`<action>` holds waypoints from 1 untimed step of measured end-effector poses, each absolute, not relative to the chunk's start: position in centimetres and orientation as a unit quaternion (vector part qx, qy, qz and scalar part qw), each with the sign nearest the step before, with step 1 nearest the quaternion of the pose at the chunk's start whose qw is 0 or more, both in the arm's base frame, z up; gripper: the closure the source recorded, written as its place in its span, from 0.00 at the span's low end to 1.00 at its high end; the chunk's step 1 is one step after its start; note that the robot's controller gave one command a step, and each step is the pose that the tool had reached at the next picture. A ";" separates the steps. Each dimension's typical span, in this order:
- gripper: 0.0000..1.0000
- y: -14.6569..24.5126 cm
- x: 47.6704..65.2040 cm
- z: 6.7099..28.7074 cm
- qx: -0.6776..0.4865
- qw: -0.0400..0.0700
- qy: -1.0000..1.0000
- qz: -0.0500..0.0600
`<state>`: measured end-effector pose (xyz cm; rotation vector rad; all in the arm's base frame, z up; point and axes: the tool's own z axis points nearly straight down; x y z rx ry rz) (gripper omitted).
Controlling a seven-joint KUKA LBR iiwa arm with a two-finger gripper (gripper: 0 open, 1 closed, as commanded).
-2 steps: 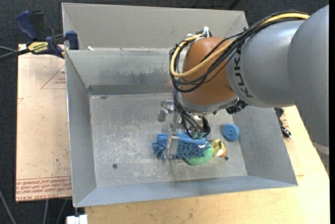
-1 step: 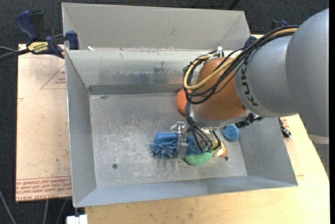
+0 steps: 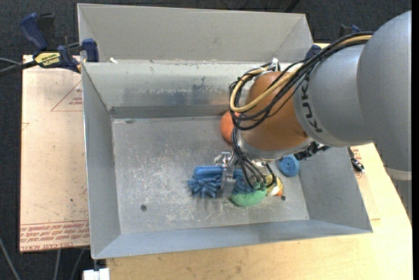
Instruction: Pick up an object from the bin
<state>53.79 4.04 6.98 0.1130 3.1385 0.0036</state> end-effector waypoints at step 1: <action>1.00 5.9 53.9 19.9 0.047 0.002 0.999 0.002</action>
Offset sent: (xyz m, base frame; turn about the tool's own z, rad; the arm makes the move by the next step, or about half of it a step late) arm 0.0000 0.0000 0.0000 0.0000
